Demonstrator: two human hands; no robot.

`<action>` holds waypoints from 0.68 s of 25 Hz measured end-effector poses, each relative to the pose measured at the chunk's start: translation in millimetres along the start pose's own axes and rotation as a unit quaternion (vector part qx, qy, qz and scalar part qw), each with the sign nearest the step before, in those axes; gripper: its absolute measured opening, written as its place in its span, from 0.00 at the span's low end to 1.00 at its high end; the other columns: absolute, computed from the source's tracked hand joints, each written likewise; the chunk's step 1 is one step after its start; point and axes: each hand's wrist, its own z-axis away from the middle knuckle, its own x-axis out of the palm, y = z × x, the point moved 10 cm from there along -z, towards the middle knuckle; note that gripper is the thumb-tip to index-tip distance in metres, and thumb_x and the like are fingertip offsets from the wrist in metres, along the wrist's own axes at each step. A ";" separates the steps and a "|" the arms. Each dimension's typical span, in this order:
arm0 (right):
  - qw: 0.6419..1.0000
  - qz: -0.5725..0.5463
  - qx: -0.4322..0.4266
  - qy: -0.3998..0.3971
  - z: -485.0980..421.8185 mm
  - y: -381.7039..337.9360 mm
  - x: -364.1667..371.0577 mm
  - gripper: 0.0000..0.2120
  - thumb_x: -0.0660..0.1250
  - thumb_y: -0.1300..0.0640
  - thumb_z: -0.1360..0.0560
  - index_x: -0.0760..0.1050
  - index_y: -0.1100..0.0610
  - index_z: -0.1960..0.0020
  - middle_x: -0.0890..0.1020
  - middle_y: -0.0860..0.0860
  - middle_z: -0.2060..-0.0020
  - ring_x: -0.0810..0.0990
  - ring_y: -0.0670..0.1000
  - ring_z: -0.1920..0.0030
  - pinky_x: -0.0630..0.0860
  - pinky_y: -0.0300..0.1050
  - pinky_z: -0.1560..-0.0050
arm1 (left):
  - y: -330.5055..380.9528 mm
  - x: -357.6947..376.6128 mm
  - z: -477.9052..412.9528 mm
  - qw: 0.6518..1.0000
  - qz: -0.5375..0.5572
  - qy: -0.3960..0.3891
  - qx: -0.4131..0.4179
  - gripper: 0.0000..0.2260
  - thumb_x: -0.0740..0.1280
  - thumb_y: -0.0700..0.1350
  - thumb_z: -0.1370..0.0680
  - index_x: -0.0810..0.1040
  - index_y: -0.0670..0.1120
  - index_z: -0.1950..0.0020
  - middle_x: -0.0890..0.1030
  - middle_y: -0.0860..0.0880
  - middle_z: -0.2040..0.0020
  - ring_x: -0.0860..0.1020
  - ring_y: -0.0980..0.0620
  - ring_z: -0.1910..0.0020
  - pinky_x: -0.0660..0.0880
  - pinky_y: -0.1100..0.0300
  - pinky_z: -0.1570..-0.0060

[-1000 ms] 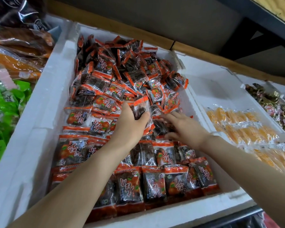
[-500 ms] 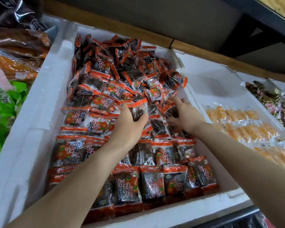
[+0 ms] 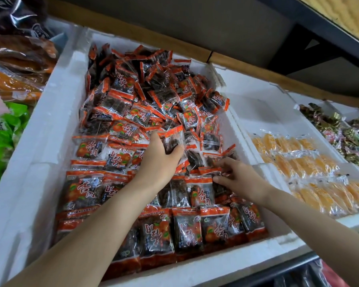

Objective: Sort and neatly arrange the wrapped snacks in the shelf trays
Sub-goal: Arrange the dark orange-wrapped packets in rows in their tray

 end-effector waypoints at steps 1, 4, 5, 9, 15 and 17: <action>1.000 0.003 0.001 -0.008 0.6 0.8 0.8 0.20 0.67 0.51 0.25 0.69 0.53 0.35 0.77 0.52 0.43 0.77 0.51 0.47 0.72 0.43 0.44 | 1.2 0.2 0.8 1.000 -0.003 -0.001 0.002 0.29 0.63 0.50 0.21 0.55 0.45 0.24 0.68 0.45 0.30 0.69 0.46 0.32 0.66 0.48 0.33; 0.997 0.073 -0.010 0.019 5.9 -3.1 -9.0 0.21 0.65 0.50 0.24 0.67 0.52 0.33 0.74 0.53 0.40 0.77 0.53 0.45 0.72 0.44 0.43 | 4.8 3.2 5.3 1.000 -0.008 -0.014 0.000 0.27 0.63 0.49 0.20 0.57 0.45 0.25 0.72 0.50 0.35 0.72 0.49 0.36 0.69 0.59 0.41; 0.995 0.070 -0.033 0.062 10.0 -13.5 -19.8 0.21 0.65 0.51 0.24 0.65 0.52 0.32 0.73 0.52 0.39 0.77 0.52 0.44 0.73 0.46 0.43 | 6.5 5.7 7.9 1.000 -0.006 -0.026 0.003 0.23 0.65 0.49 0.21 0.62 0.46 0.29 0.75 0.52 0.39 0.74 0.51 0.39 0.70 0.65 0.45; 0.972 -0.167 -0.147 0.070 28.8 -76.6 -38.6 0.33 0.73 0.59 0.30 0.62 0.45 0.31 0.70 0.38 0.40 0.76 0.42 0.44 0.75 0.41 0.43 | 16.1 19.6 15.7 0.995 -0.007 -0.086 0.040 0.15 0.72 0.51 0.28 0.70 0.56 0.47 0.76 0.61 0.51 0.75 0.63 0.51 0.69 0.71 0.57; 0.975 -0.169 -0.104 0.097 30.0 -77.6 -58.3 0.18 0.77 0.61 0.36 0.70 0.51 0.53 0.79 0.47 0.63 0.76 0.39 0.71 0.71 0.30 0.72 | 16.7 30.7 20.9 0.989 -0.013 -0.134 0.060 0.10 0.62 0.55 0.23 0.71 0.54 0.44 0.79 0.55 0.49 0.76 0.58 0.49 0.72 0.58 0.45; 0.966 -0.137 -0.102 0.194 32.8 -60.2 -88.9 0.17 0.76 0.60 0.34 0.69 0.49 0.58 0.78 0.44 0.67 0.75 0.36 0.69 0.69 0.27 0.70 | 14.5 26.2 17.9 0.992 0.008 -0.114 0.045 0.06 0.59 0.51 0.20 0.70 0.53 0.45 0.78 0.50 0.50 0.75 0.55 0.53 0.70 0.62 0.52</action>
